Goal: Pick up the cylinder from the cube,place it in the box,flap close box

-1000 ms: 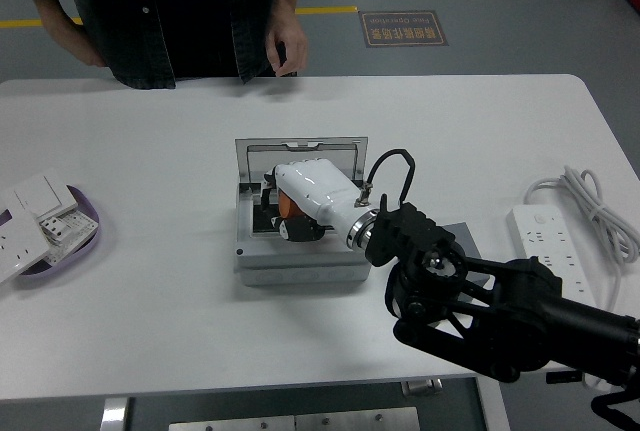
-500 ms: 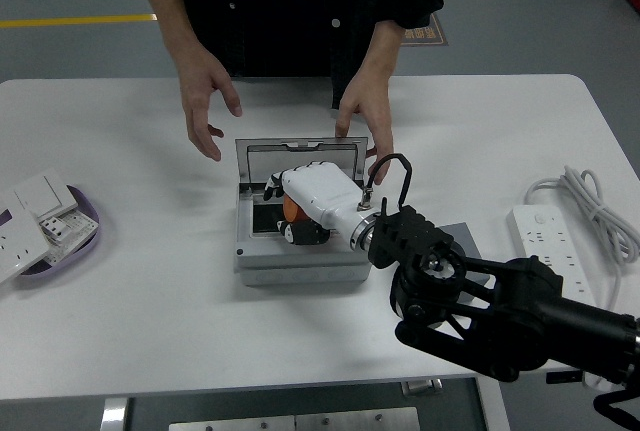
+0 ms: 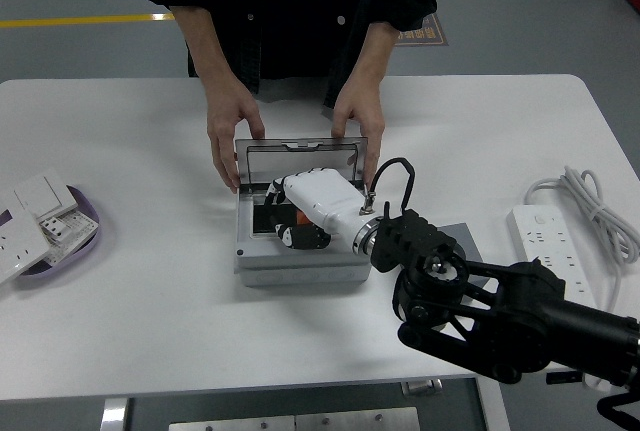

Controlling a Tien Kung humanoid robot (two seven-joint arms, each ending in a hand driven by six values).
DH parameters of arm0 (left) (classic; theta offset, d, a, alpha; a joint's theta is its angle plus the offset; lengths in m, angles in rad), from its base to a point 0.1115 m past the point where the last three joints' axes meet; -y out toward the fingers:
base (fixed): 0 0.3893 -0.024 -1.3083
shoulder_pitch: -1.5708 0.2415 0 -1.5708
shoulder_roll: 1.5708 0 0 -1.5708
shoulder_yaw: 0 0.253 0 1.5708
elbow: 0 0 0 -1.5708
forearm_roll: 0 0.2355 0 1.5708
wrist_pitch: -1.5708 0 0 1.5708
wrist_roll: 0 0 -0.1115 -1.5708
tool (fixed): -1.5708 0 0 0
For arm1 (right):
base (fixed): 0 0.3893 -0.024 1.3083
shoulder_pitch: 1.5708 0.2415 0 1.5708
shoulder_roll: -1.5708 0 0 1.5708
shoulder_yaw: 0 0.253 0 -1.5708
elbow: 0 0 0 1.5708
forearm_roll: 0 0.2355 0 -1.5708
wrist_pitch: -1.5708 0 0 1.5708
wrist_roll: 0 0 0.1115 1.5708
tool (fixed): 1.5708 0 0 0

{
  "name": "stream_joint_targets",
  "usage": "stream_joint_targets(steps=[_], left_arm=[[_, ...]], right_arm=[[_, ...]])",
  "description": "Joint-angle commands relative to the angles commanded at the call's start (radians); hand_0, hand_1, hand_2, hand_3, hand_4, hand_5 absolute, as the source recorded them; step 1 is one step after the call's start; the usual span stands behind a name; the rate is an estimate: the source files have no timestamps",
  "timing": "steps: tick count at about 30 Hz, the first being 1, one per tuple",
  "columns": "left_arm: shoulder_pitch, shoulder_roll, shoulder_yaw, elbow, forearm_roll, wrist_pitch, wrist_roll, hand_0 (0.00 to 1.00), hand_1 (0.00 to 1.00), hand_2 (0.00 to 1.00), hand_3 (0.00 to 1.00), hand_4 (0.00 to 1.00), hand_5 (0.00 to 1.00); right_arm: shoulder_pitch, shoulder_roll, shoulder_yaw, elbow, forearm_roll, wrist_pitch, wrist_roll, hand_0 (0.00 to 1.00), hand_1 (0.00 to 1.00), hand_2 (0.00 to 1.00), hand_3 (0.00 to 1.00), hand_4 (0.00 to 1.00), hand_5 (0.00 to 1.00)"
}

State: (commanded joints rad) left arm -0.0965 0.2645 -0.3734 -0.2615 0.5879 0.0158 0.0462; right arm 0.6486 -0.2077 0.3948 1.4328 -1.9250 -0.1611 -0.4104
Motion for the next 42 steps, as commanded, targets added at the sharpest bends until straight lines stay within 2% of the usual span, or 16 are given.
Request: stream_joint_targets(steps=[3, 4, 9, 10, 13, 19, 23, 27, 30, 42], left_arm=[[0.0, 0.0, -0.003, -0.001, 0.003, 0.0, 0.0, 0.597, 0.623, 0.619, 0.639, 0.702, 0.24], [0.0, 0.0, -0.003, -0.001, 0.003, 0.0, 0.0, 0.596, 0.623, 0.619, 0.639, 0.702, 0.238], [0.0, 0.0, -0.005, -0.002, 0.005, -0.001, 0.001, 0.596, 0.623, 0.619, 0.639, 0.702, 0.238], [0.0, 0.0, -0.005, -0.003, 0.006, -0.001, 0.001, 0.597, 0.623, 0.618, 0.639, 0.702, 0.237], [0.0, -0.001, -0.009, -0.004, 0.009, -0.002, 0.001, 0.597, 0.623, 0.618, 0.639, 0.702, 0.237], [0.005, -0.003, -0.013, -0.004, 0.011, -0.002, 0.002, 0.597, 0.623, 0.618, 0.639, 0.701, 0.236], [0.006, -0.003, -0.011, -0.003, 0.008, -0.001, 0.003, 0.596, 0.623, 0.619, 0.639, 0.701, 0.239], [0.002, -0.002, -0.012, -0.004, 0.01, -0.002, 0.002, 0.596, 0.623, 0.619, 0.639, 0.701, 0.239], [0.0, -0.001, -0.011, -0.005, 0.011, -0.003, 0.002, 0.597, 0.623, 0.618, 0.638, 0.7, 0.239], [-0.005, 0.0, 0.001, -0.005, 0.006, -0.004, 0.004, 0.596, 0.623, 0.619, 0.638, 0.701, 0.239]], right_arm=[[-0.003, -0.002, 0.005, 0.004, 0.014, -0.008, 0.009, 0.78, 0.662, 0.667, 0.661, 0.508, 0.315], [-0.005, -0.003, 0.007, 0.007, 0.021, -0.012, 0.013, 0.781, 0.662, 0.672, 0.658, 0.611, 0.365], [-0.024, -0.021, 0.044, 0.051, 0.073, -0.039, 0.039, 0.781, 0.662, 0.672, 0.658, 0.611, 0.365], [-0.028, -0.028, 0.055, 0.066, 0.084, -0.045, 0.045, 0.782, 0.661, 0.672, 0.655, 0.778, 0.442], [-0.045, -0.054, 0.091, 0.114, 0.111, -0.055, 0.058, 0.782, 0.661, 0.672, 0.655, 0.778, 0.442], [-0.084, -0.133, 0.18, 0.241, 0.225, -0.076, 0.096, 0.782, 0.656, 0.672, 0.65, 0.803, 0.467], [-0.084, -0.154, 0.219, 0.296, 0.303, -0.095, 0.12, 0.778, 0.648, 0.663, 0.641, 0.793, 0.461], [-0.058, -0.147, 0.229, 0.273, 0.345, -0.101, 0.129, 0.778, 0.648, 0.663, 0.641, 0.793, 0.461], [-0.029, -0.135, 0.223, 0.231, 0.365, -0.103, 0.131, 0.773, 0.643, 0.654, 0.636, 0.791, 0.465], [0.08, -0.089, 0.152, -0.006, 0.472, -0.127, 0.172, 0.764, 0.641, 0.652, 0.637, 0.788, 0.472]])
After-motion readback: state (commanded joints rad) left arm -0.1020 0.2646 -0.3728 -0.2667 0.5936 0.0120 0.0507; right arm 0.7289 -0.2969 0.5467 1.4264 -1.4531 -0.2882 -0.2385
